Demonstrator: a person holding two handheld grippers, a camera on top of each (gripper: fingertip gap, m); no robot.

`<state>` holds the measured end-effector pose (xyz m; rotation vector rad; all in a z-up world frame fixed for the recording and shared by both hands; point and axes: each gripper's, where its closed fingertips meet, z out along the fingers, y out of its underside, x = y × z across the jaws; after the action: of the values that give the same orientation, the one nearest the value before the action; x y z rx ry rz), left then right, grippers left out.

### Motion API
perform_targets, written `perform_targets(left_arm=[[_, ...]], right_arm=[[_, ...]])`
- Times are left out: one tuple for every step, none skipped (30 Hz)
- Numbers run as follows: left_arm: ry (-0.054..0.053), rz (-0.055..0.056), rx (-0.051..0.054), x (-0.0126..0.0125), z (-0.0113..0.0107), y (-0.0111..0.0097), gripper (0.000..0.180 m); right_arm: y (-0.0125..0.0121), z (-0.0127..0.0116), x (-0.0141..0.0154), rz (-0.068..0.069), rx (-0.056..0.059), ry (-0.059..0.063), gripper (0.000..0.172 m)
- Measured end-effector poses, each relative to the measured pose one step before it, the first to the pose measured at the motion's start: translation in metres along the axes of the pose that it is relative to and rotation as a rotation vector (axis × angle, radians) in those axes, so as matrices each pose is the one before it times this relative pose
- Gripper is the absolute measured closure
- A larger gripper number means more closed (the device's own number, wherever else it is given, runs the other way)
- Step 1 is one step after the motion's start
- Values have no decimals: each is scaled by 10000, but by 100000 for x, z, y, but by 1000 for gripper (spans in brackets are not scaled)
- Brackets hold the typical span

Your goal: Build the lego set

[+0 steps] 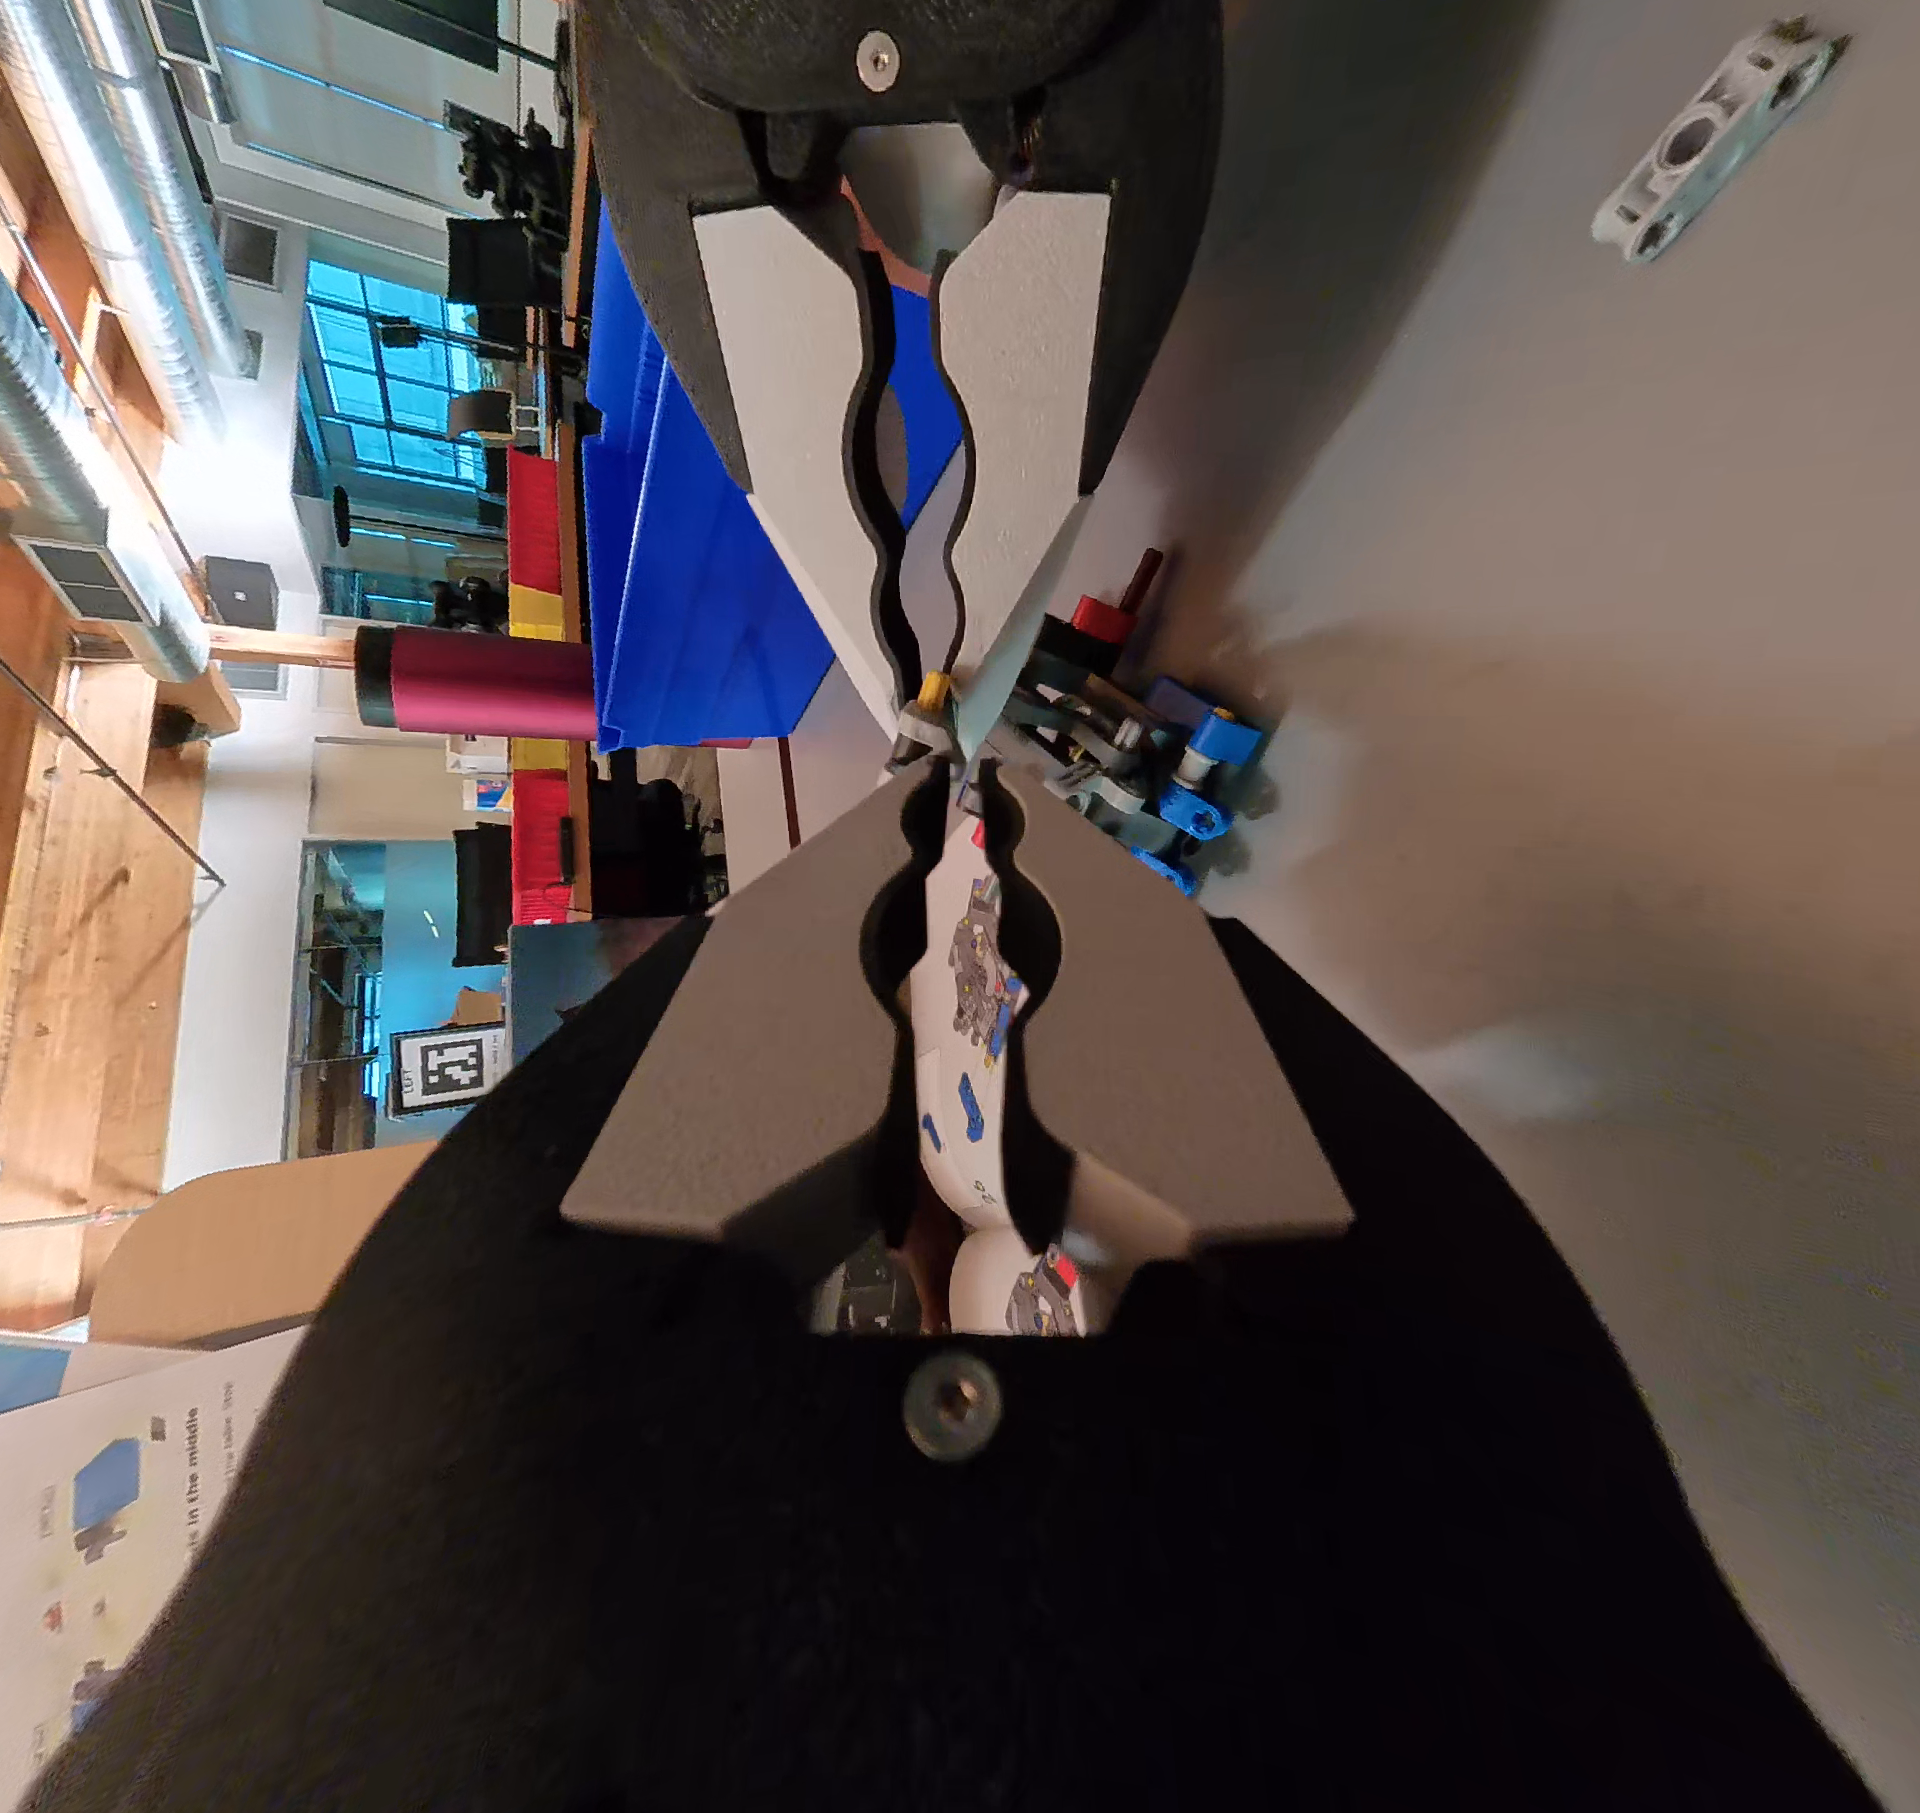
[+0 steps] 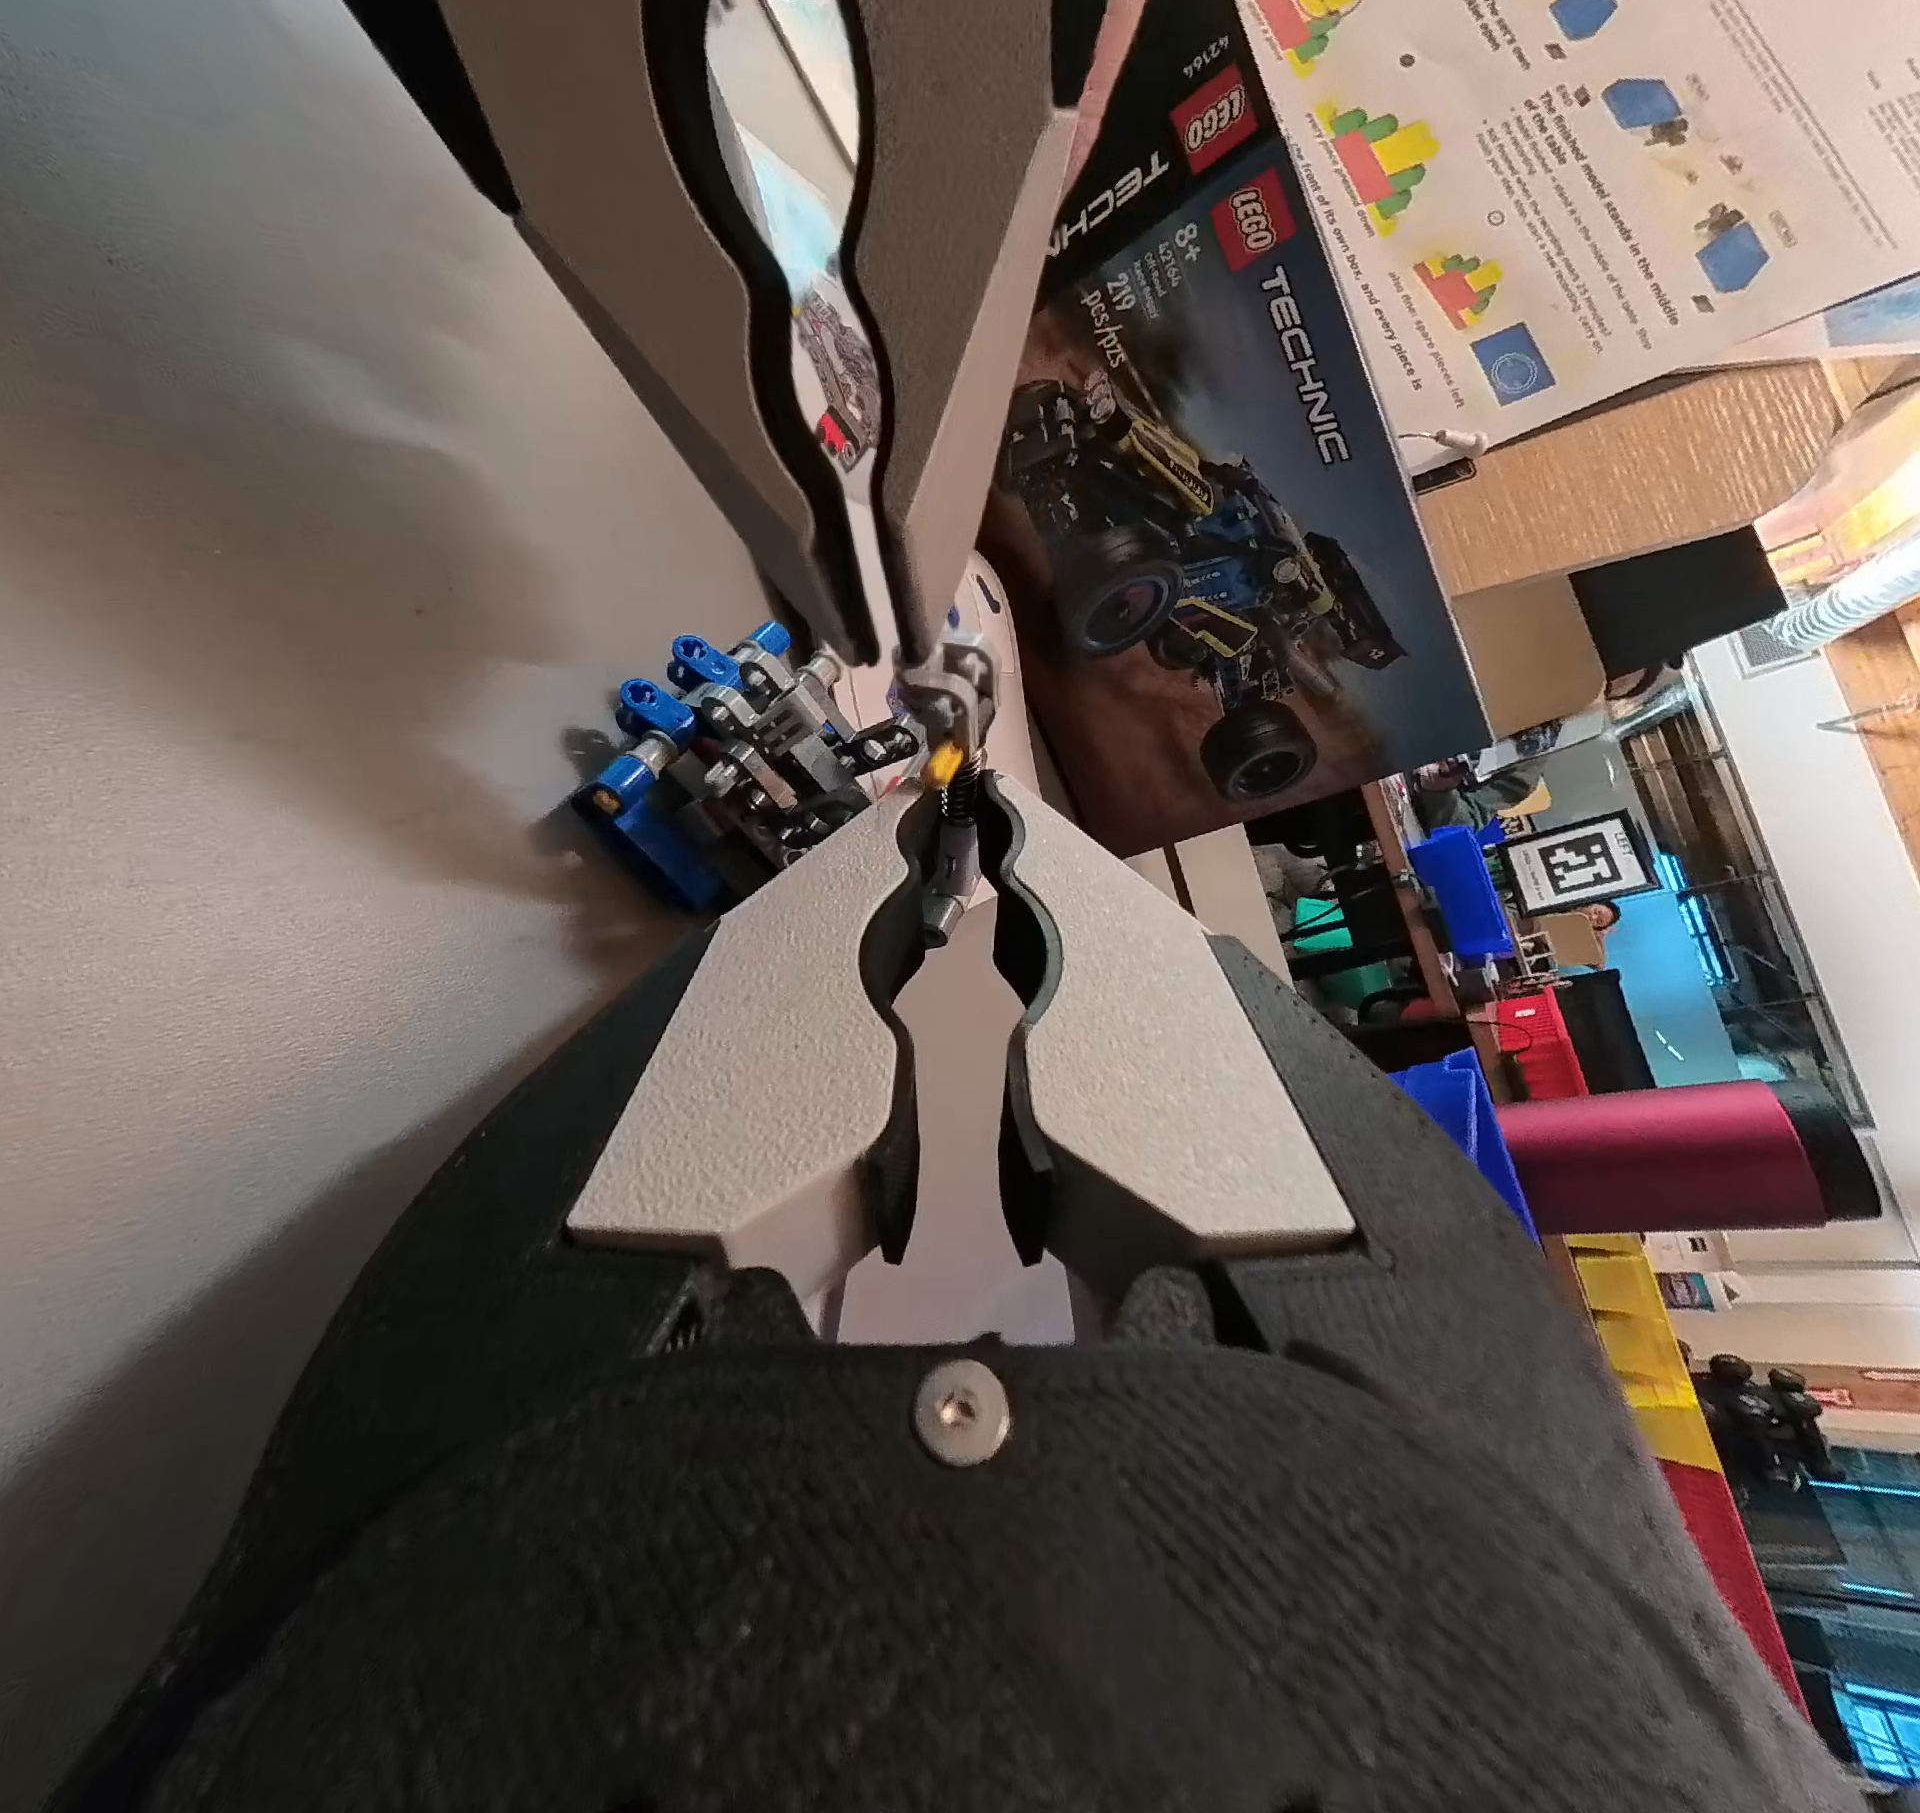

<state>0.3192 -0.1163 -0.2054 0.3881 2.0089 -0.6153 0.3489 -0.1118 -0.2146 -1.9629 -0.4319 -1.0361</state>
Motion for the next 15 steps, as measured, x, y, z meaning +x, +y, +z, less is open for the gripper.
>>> perform_targets(left_arm=[[45, -65, -2, -27, -60, 14, 175], [-3, -117, -1, -139, -83, 45, 173], [-8, -130, 14, -141, -88, 60, 172], [84, -152, 38, -3, -101, 39, 171], [100, -194, 49, 30, -86, 26, 170], [51, -230, 62, -39, -98, 1, 169], [39, -313, 60, -82, -85, 2, 169], [24, -474, 11, -149, -33, 57, 169], [-47, -662, -138, -294, 47, 250, 171], [-34, -806, -275, -326, 116, 432, 171], [315, -900, -329, 138, 160, 482, 168], [462, -945, -254, 340, 158, 352, 163], [205, -856, 66, 2, 95, -87, 162], [125, -635, 370, -39, -14, -509, 163], [183, -493, 388, 130, -78, -584, 163]], right_arm=[[37, -5, -6, -3, -13, -24, 168], [19, -9, -15, 16, 0, -18, 168], [-22, 3, -13, -5, 11, -7, 168], [12, 2, 3, -17, -10, 10, 168], [24, 20, 21, 8, -21, 12, 168], [39, 10, 15, 21, -19, 9, 168], [18, -3, 11, -24, 7, 12, 168], [-18, -1, -1, -82, 20, 29, 168], [-18, 5, 9, -106, -3, 51, 168], [16, 18, 27, -129, -38, 65, 168], [14, 20, 37, -166, -42, 79, 168], [41, 32, 37, -188, -45, 88, 168], [61, 36, 45, -137, -40, 82, 168], [22, 14, 30, -31, -7, 31, 168], [9, -1, 8, -4, 10, 5, 168]])
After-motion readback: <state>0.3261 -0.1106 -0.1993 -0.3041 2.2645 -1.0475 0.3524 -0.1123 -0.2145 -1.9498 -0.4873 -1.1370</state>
